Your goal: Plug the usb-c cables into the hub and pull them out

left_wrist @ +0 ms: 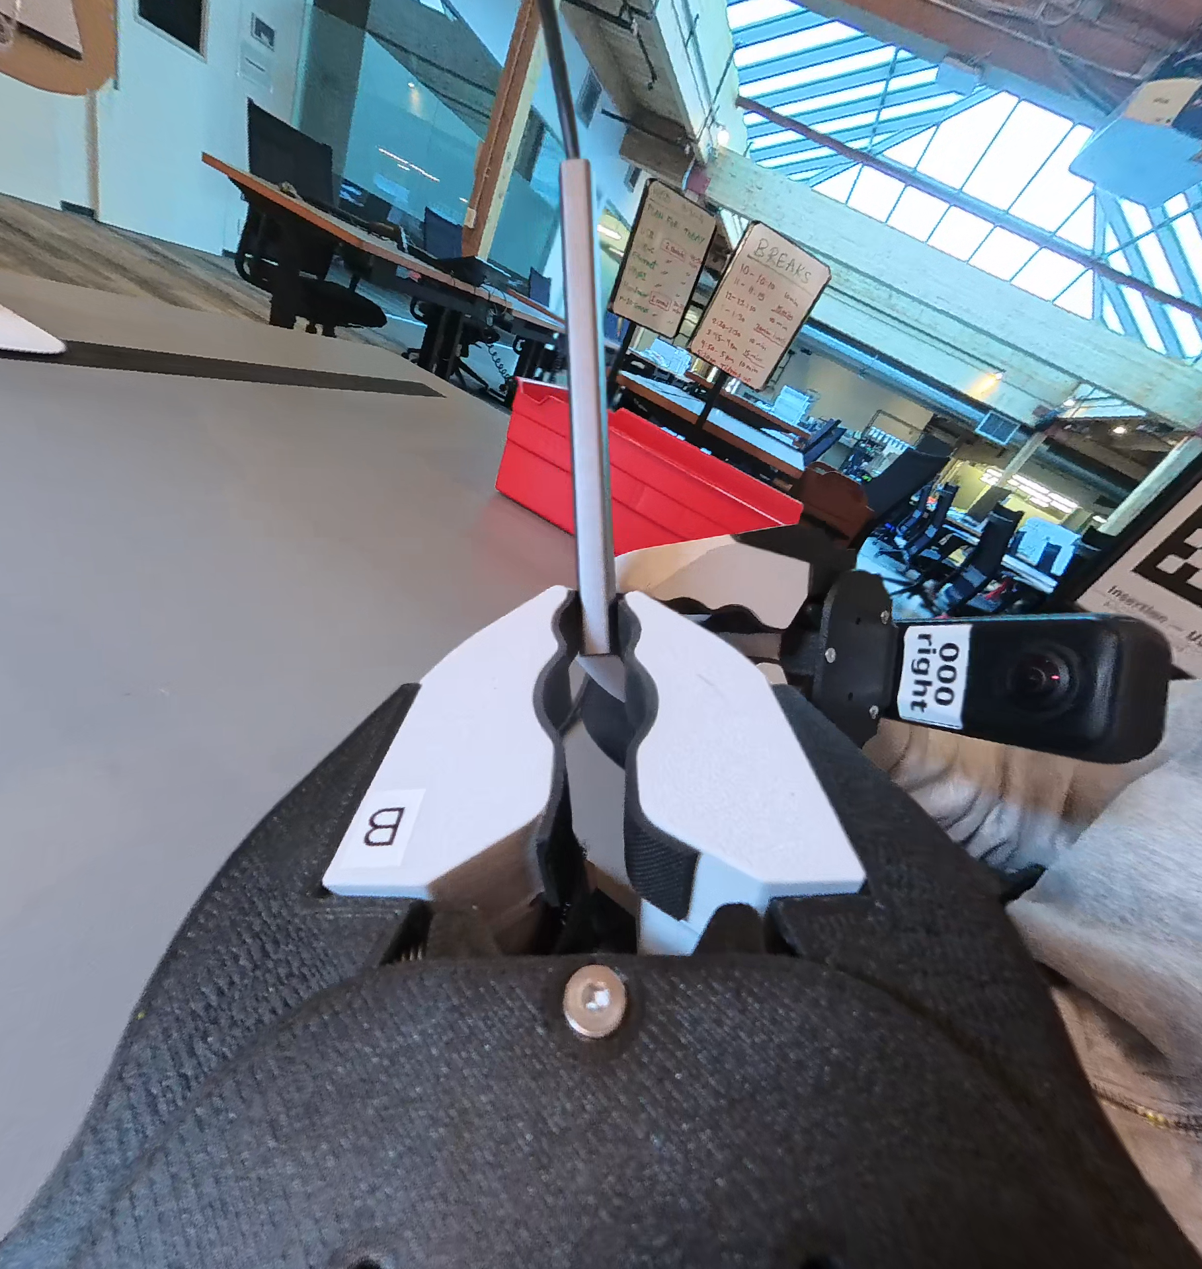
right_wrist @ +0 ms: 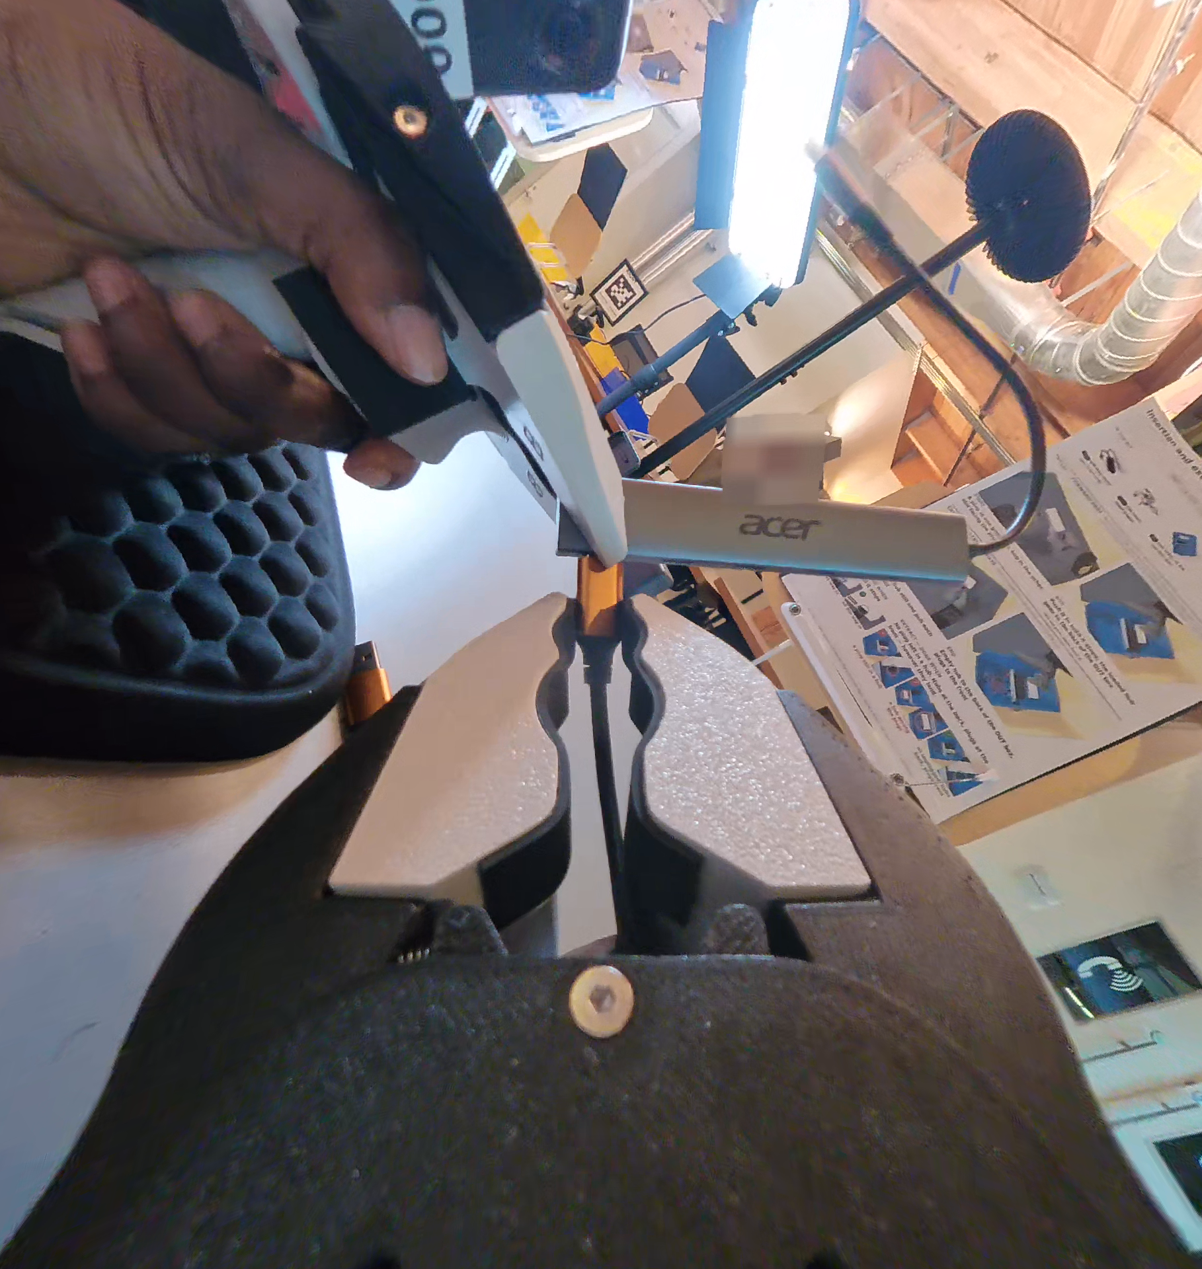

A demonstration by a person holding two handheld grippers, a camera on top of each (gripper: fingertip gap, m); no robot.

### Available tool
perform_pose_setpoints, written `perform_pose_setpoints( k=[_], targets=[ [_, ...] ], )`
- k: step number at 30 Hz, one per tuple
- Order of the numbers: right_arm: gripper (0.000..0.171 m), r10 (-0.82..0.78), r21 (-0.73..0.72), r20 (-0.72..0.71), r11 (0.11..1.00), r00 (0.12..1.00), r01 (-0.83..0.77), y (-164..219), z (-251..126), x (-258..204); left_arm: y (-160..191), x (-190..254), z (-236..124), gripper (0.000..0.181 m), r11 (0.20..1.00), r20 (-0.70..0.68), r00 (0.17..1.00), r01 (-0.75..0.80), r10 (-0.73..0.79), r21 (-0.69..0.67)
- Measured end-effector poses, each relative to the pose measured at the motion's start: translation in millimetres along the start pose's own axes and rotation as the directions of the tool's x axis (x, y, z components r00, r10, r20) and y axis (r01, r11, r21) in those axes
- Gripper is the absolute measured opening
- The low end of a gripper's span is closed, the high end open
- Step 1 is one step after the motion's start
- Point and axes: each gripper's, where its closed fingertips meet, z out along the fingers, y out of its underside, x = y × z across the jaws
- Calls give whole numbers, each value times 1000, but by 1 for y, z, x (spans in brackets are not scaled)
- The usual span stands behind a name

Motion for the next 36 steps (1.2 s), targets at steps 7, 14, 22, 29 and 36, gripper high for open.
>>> perform_pose_setpoints(
  k=[7,14,22,29,36],
  targets=[
    [12,-6,-21,-14,1000,1000,6,-3,3,-1,0,0,-1,11,1000,-11,1000,19,-19,-5],
    [12,-92,-56,-7,994,996,92,-5,5,0,-1,0,-2,10,998,38,997,-66,66,10],
    [12,-57,-195,-37,980,998,49,60,-25,31,-37,-17,-48,0,961,95,995,-23,-4,277],
    [12,159,-63,21,986,987,-157,11,-17,32,-15,12,1,27,967,95,973,-220,209,128],
    [12,507,-189,50,851,861,-490,16,-15,22,-20,17,-10,52,718,331,688,-695,646,42]
  ],
)
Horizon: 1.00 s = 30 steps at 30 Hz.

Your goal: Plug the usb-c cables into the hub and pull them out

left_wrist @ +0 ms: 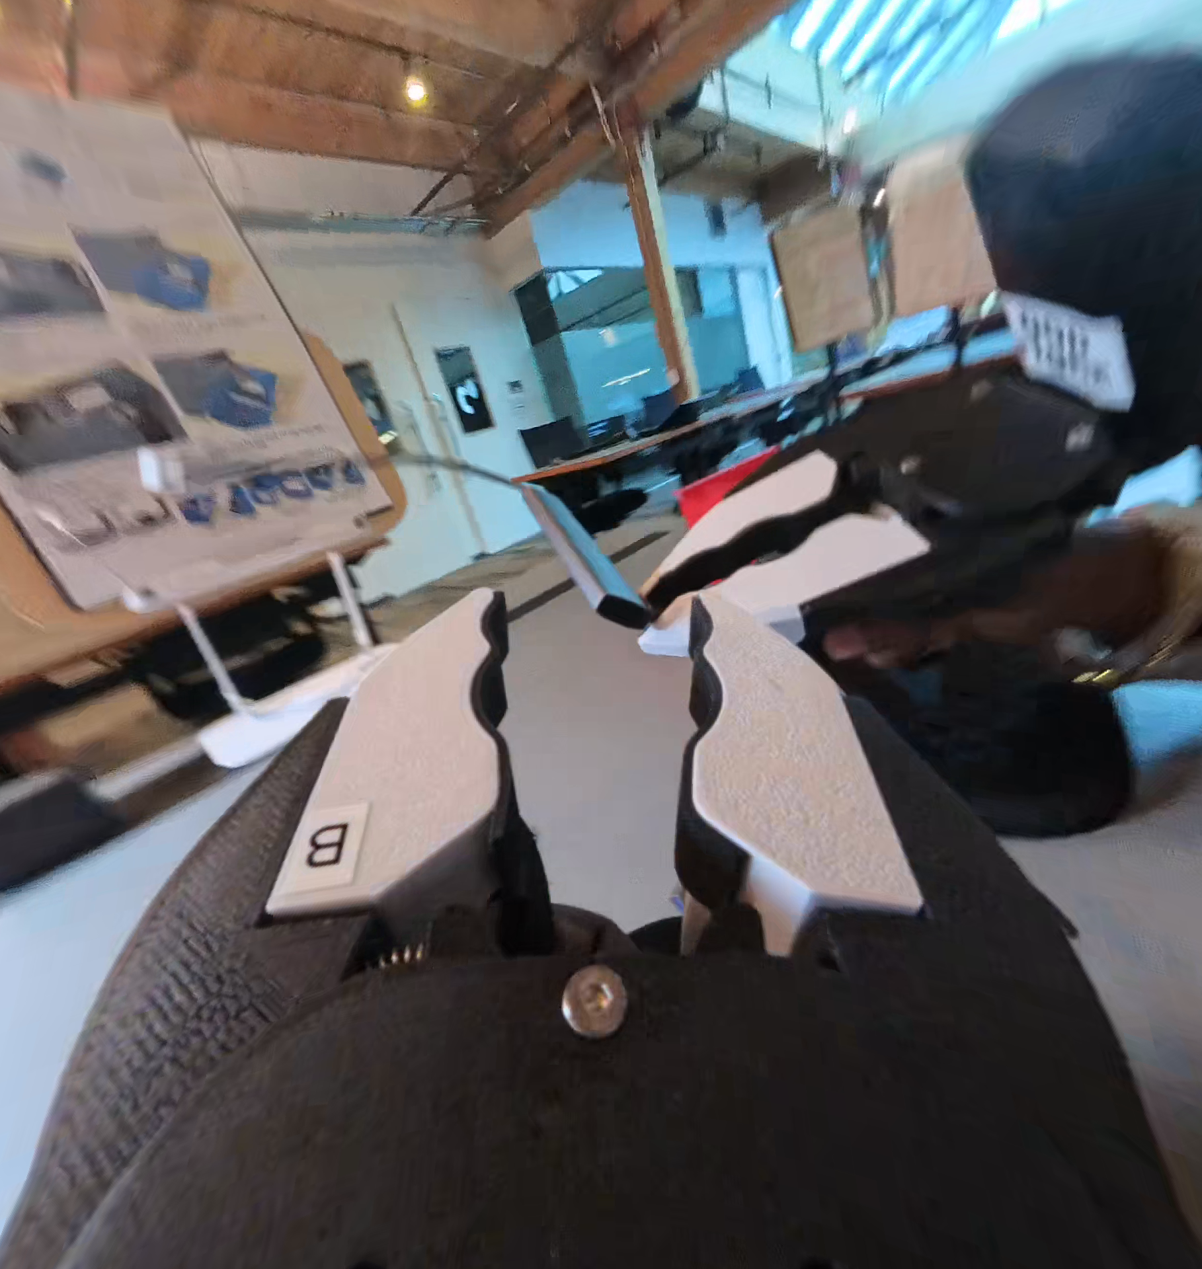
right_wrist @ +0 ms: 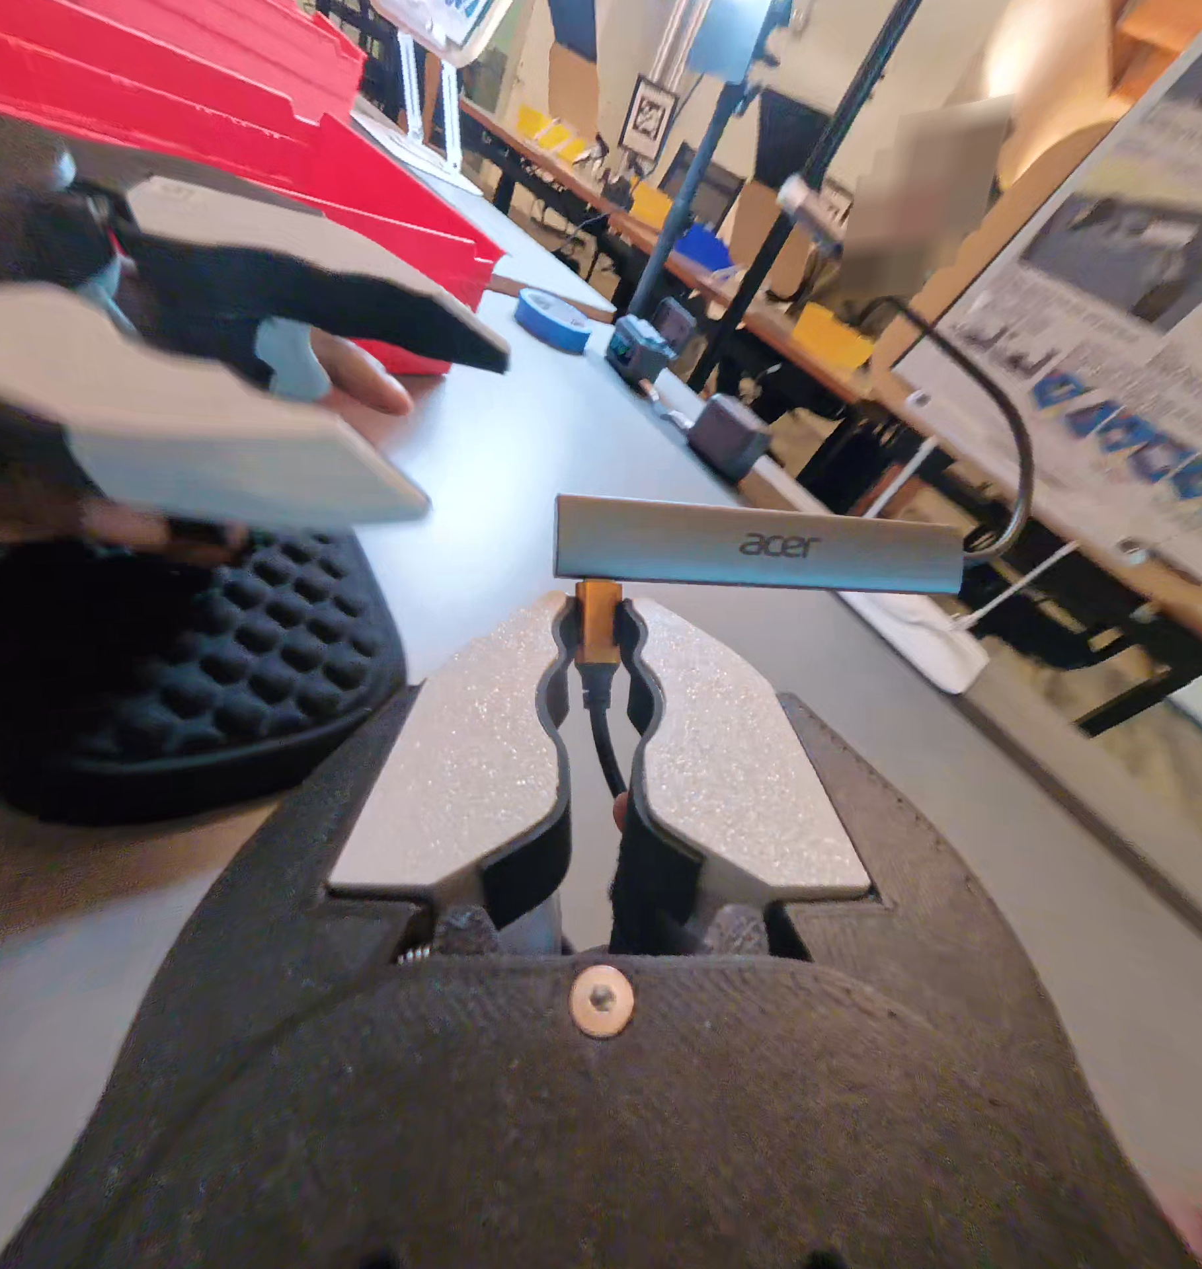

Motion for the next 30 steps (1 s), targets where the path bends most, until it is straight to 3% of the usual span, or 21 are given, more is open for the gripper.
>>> perform_pose_setpoints(
  k=[3,10,22,28,30],
  targets=[
    [12,97,-30,68,995,993,-95,-2,4,-14,7,6,2,49,984,20,985,-171,172,-45],
    [12,122,-24,136,993,983,-120,-7,3,-28,17,2,-1,32,984,-21,990,-142,141,-103],
    [12,144,-25,146,990,979,-142,-2,2,-35,23,8,-5,30,973,-96,980,-185,172,-141],
    [11,134,-20,236,991,963,-133,-4,-4,-45,23,16,-12,29,983,-222,972,-116,82,-145],
    [11,172,-32,264,985,949,-170,-2,-3,-47,24,18,-12,24,978,-220,969,-148,114,-144]
  ],
)
